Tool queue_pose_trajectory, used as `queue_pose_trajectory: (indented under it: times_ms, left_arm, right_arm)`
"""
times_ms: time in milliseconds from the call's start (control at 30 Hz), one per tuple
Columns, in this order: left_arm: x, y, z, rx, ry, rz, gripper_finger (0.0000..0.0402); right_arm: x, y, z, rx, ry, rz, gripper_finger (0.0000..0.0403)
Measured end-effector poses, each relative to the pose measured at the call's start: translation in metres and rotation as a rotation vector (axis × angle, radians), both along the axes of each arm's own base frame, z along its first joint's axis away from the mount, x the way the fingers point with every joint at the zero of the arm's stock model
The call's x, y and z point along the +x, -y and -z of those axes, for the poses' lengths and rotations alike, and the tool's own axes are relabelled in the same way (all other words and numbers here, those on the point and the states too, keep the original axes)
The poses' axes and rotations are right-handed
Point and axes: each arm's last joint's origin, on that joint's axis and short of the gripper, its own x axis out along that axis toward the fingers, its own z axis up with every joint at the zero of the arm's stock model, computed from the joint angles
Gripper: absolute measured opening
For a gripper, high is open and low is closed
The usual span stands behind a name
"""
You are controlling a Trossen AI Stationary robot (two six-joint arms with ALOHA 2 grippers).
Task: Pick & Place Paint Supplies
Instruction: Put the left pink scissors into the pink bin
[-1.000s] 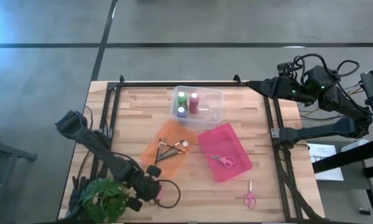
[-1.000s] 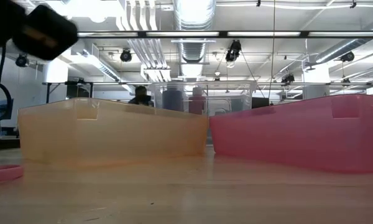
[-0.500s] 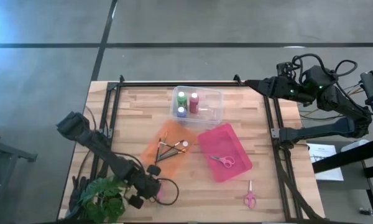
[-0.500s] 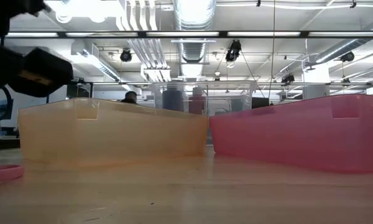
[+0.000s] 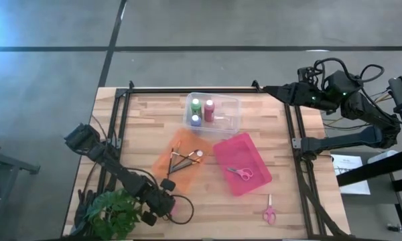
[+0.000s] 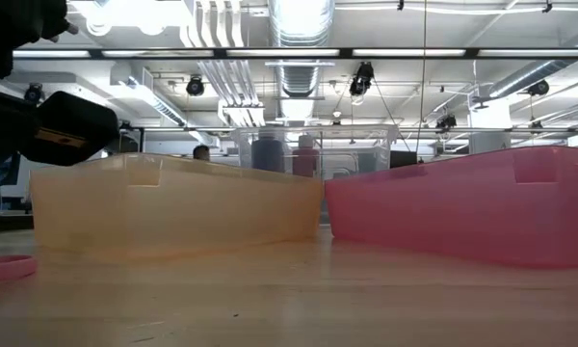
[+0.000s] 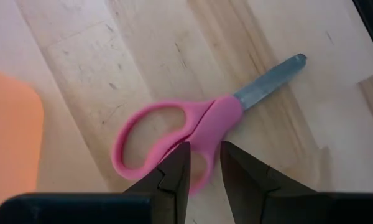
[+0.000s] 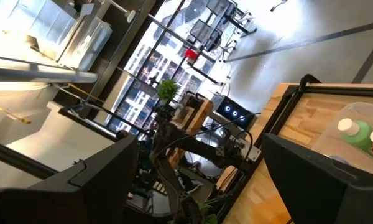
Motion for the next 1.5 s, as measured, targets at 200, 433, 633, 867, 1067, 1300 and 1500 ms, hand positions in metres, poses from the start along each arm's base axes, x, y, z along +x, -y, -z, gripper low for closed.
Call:
queue_pose_trajectory:
  times_ms: [200, 433, 633, 867, 1067, 1300, 1500]
  left_arm:
    - [-0.001, 0.001, 0.000, -0.002, -0.002, -0.001, 0.0098]
    - [-0.004, 0.004, 0.000, -0.010, -0.009, 0.000, 0.0098]
    - [-0.008, 0.009, -0.001, -0.021, -0.031, -0.018, 0.0098]
    - [-0.011, 0.008, -0.001, 0.015, -0.026, -0.054, 0.0098]
    - [-0.010, 0.007, -0.002, 0.042, -0.002, -0.061, 0.0098]
    - [-0.009, 0.007, -0.006, 0.083, 0.016, -0.075, 0.0098]
    - [-0.008, 0.008, -0.007, 0.098, 0.027, -0.075, 0.0098]
  right_arm:
    - [0.000, 0.000, 0.000, 0.000, 0.001, 0.009, 0.0335]
    - [0.000, 0.000, 0.000, 0.000, 0.001, 0.015, 0.0335]
    - [0.000, 0.001, 0.000, 0.000, 0.001, 0.019, 0.0335]
    - [0.000, 0.001, 0.000, 0.000, 0.000, 0.019, 0.0335]
    - [0.003, 0.001, 0.001, 0.001, -0.006, 0.020, 0.0335]
    - [0.004, 0.001, 0.001, 0.007, -0.008, 0.020, 0.0335]
    - [0.005, 0.001, 0.001, 0.009, -0.009, 0.020, 0.0335]
